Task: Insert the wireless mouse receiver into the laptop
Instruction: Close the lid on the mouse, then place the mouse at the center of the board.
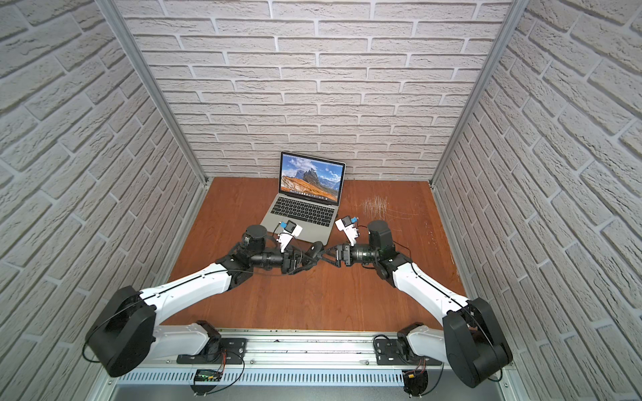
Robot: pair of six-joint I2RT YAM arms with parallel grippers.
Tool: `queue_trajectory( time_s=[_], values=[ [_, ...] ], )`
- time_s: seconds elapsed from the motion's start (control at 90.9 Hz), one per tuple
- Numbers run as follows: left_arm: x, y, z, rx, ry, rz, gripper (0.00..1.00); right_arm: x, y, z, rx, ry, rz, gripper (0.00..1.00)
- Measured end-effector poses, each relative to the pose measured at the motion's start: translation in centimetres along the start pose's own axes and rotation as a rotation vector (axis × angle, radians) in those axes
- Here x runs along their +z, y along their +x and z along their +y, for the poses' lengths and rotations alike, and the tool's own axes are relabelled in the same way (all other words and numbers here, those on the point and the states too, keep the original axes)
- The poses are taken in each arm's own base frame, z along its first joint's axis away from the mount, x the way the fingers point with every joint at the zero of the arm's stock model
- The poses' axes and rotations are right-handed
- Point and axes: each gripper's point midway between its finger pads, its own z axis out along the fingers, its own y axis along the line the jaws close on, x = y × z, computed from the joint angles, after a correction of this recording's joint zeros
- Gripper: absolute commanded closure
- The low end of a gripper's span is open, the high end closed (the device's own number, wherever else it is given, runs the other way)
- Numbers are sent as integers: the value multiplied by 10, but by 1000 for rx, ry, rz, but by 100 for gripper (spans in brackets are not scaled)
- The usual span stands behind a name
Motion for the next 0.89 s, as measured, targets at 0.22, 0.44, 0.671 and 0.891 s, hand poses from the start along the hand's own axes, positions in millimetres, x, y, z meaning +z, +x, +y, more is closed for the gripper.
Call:
queue_trajectory(
  time_s=[0.22, 0.44, 0.671, 0.891],
  values=[
    [1, -2, -37, -20, 131, 16, 75, 11, -8, 39, -85, -103, 26, 20],
    [0, -6, -44, -24, 143, -3, 58, 14, -6, 57, -107, -138, 35, 61],
    [-14, -13, -19, 33, -74, -114, 2, 10, -10, 27, -64, 87, 6, 72],
    [-76, -11, 47, 94, -522, -279, 2, -9, -13, -77, -29, 686, 120, 76]
  ],
)
